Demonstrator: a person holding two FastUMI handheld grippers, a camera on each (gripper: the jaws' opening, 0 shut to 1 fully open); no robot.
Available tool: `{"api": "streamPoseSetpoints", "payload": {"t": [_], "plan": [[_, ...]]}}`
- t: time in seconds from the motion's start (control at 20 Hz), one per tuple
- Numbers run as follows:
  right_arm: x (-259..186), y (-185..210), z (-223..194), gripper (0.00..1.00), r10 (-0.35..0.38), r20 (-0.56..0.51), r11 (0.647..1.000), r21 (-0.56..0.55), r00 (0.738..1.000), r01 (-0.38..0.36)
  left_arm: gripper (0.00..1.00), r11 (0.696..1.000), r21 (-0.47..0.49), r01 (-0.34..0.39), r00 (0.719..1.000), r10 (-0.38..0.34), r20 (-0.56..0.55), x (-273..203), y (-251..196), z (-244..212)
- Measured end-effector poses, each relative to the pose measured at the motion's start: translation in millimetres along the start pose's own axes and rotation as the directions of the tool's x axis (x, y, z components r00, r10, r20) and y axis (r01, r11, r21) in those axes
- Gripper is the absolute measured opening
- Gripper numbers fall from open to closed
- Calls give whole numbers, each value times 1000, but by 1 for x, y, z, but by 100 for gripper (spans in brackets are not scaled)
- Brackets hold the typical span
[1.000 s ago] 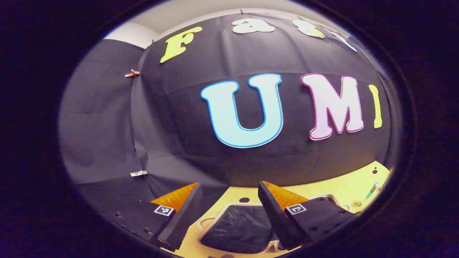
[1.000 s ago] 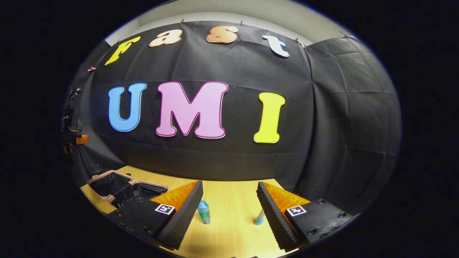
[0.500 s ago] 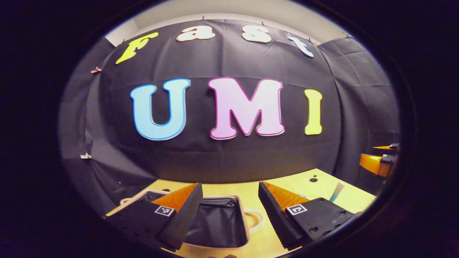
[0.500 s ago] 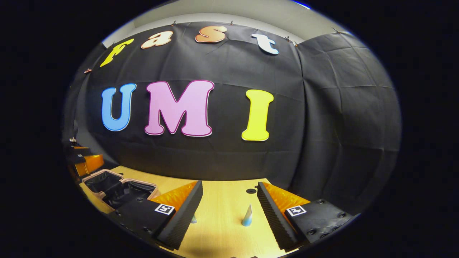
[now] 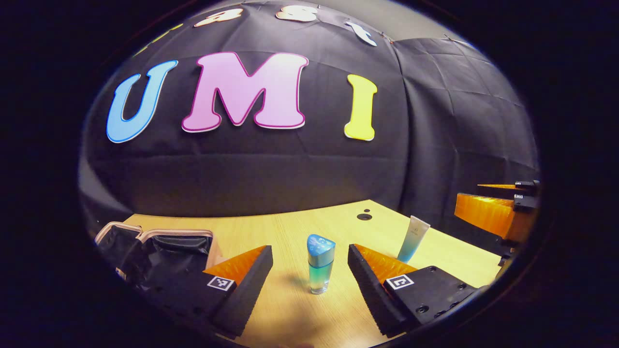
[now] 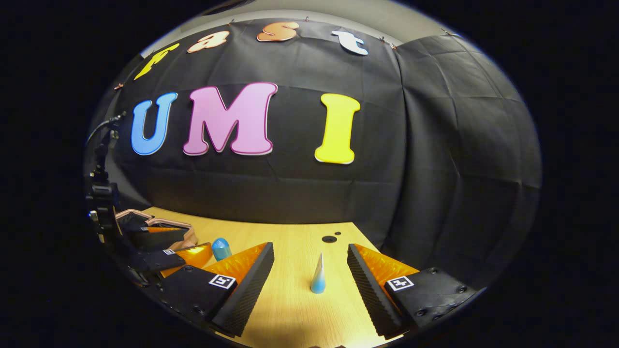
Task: First open the suitcase, pack the skin care products into it, and then close the suitcase.
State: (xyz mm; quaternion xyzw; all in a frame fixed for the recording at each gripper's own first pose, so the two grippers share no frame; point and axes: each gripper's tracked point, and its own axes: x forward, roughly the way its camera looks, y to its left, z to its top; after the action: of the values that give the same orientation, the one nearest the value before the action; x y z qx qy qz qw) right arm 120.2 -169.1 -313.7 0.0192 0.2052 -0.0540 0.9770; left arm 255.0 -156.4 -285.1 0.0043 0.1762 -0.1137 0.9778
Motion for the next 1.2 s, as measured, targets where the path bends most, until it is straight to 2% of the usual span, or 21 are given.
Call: {"api": "streamPoseSetpoints", "payload": {"t": [0.15, 0.35, 0.5, 0.55, 0.65, 0.7, 0.75, 0.8, 0.85, 1.0, 1.2], "plan": [[16, -7, -23, 97, -12, -28, 998, -68, 1000, 10, 98, 1000, 9, -19, 998, 19, -57, 34, -5, -27], [40, -4, -44, 97, -5, -71, 1000, -12, 997, 5, 98, 999, -6, -31, 993, 31, -114, 69, -12, -54], [58, -5, -66, 97, -8, -104, 1000, -21, 995, 6, 93, 999, -15, -36, 983, 33, -181, 86, -14, -74], [64, -7, -73, 97, -8, -121, 1000, -25, 993, 5, 91, 999, -22, -45, 981, 41, -188, 89, -13, -73], [74, -10, -79, 97, -7, -127, 1000, -23, 992, 5, 80, 998, -46, -49, 985, 41, -165, 97, -14, -70], [79, -9, -81, 97, -4, -126, 1000, -20, 992, 2, 70, 997, -46, -55, 984, 46, -175, 95, -13, -69], [83, -8, -83, 97, 0, -126, 1000, -21, 992, -2, 65, 997, -39, -66, 982, 58, -180, 98, -8, -70], [88, -5, -86, 97, 2, -126, 1000, -25, 992, -6, 53, 998, -44, -55, 983, 46, -178, 96, -9, -69], [93, -4, -90, 97, 4, -130, 1000, -26, 991, -7, 49, 998, -45, -51, 983, 42, -180, 97, -10, -70], [107, -5, -101, 97, -2, -147, 1000, 1, 989, 2, 49, 998, -45, -34, 983, 26, -181, 98, -12, -69], [130, -2, -115, 97, -3, -160, 1000, -25, 987, -1, 49, 999, -41, -27, 983, 19, -180, 97, -12, -69]]}}
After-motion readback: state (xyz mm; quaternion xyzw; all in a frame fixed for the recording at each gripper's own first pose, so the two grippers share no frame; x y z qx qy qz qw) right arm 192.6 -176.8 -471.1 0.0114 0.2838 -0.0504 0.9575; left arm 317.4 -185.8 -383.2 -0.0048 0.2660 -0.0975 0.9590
